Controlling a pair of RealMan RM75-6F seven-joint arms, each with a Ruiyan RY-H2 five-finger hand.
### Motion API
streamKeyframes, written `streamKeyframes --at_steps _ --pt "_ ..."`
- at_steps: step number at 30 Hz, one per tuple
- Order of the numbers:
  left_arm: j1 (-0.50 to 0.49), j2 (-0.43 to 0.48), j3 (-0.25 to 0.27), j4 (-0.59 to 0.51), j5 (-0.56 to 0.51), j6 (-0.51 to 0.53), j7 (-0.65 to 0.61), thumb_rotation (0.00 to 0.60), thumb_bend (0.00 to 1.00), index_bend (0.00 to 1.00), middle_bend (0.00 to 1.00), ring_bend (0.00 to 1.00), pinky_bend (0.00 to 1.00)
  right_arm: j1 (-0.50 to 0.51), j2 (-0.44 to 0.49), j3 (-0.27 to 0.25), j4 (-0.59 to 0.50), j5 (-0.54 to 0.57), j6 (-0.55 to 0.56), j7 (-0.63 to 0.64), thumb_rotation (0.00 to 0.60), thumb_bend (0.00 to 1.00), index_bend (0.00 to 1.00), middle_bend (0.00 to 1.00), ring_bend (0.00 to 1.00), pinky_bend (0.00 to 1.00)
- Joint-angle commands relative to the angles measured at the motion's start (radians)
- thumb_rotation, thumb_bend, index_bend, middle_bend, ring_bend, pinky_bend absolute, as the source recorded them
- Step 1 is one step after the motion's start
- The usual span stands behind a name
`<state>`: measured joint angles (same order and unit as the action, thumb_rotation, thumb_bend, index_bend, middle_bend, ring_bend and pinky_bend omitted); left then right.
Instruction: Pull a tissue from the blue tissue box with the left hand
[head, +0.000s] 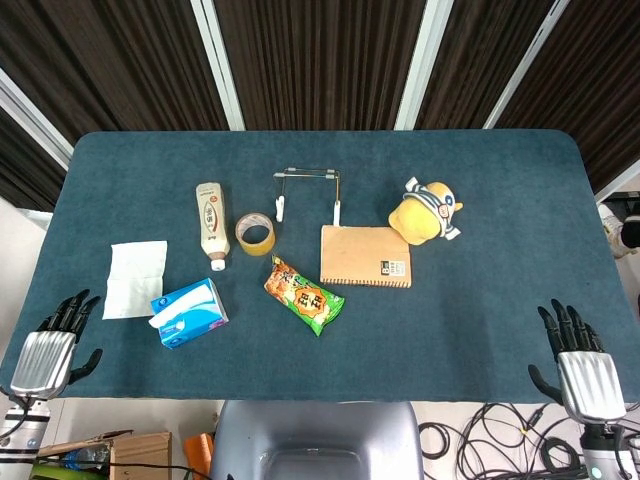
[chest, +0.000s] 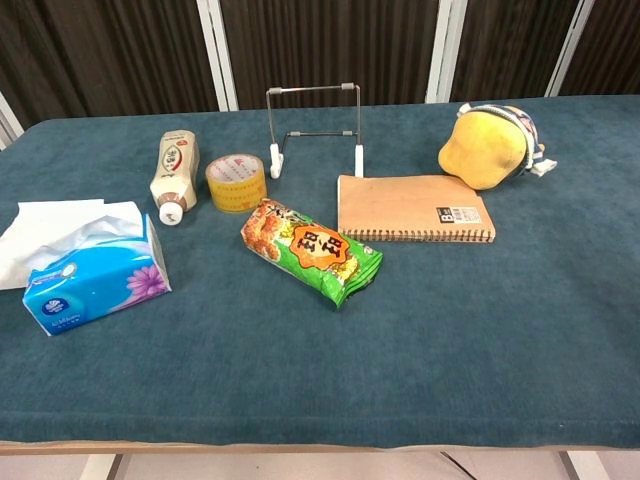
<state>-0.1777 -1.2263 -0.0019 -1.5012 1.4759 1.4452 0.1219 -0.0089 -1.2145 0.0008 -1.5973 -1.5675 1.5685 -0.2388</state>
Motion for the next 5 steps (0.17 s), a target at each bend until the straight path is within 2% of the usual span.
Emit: streamKeyframes --at_steps 1,5 --pt "0.006 -0.003 -0.005 0.004 0.0 0.007 0.002 0.6 0.32 0.15 0.07 0.09 0.32 -0.006 0.004 -0.002 0.005 -0.008 0.008 0.021 0.6 0.21 0.0 0.0 0.0 0.2" --pt "0.006 -0.001 -0.007 0.002 -0.002 -0.002 -0.006 0.6 0.32 0.15 0.08 0.09 0.32 -0.006 0.008 0.001 0.001 -0.005 0.005 0.027 0.6 0.21 0.0 0.0 0.0 0.2"
